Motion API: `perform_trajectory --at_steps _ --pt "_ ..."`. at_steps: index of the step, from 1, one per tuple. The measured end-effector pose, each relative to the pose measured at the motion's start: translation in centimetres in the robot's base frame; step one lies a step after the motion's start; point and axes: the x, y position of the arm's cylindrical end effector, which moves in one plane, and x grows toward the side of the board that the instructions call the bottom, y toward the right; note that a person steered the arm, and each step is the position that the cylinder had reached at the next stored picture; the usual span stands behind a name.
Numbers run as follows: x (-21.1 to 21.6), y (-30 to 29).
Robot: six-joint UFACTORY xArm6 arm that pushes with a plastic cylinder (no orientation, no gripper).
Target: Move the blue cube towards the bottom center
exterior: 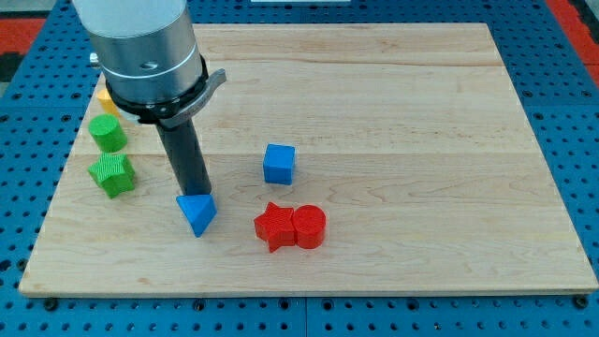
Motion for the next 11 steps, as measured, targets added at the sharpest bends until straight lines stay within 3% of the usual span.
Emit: perform_trajectory --at_steps 1,3,4,5,8,9,10,11 --pt "0.6 -2.1" --pt "2.7 2.8" --pt "2.0 1.2" --pt "-1.8 0.8" --pt "-5.7 16.3" --pt "-4.4 19.8" --pt "-1.3 19.5" --pt "-3.8 20.6"
